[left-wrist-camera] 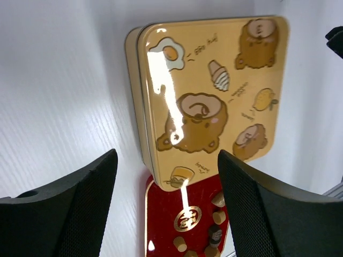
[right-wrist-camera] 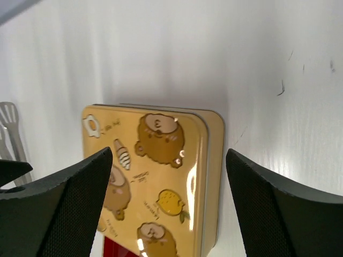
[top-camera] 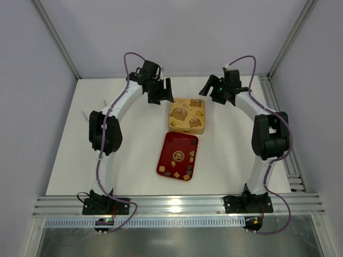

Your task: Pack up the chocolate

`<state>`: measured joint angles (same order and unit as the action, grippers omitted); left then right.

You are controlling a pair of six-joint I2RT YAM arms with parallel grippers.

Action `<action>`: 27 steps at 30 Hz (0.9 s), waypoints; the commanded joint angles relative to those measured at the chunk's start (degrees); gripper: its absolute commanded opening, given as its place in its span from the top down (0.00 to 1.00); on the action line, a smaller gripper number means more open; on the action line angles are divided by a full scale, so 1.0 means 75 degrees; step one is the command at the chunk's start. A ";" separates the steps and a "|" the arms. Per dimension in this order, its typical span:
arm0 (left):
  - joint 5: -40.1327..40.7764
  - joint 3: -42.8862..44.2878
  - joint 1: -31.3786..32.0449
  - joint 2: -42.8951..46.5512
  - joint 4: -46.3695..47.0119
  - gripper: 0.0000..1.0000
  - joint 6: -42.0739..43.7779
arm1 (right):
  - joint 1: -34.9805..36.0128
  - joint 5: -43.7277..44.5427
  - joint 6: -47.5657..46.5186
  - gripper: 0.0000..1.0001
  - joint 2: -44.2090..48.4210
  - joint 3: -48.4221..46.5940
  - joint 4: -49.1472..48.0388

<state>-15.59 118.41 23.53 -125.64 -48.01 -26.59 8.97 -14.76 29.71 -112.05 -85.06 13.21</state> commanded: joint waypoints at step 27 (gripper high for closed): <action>0.0872 -0.7046 0.0015 0.8831 0.1315 0.25 -0.0076 | -0.0071 0.2309 -0.0657 0.00 0.9503 0.5083 0.1250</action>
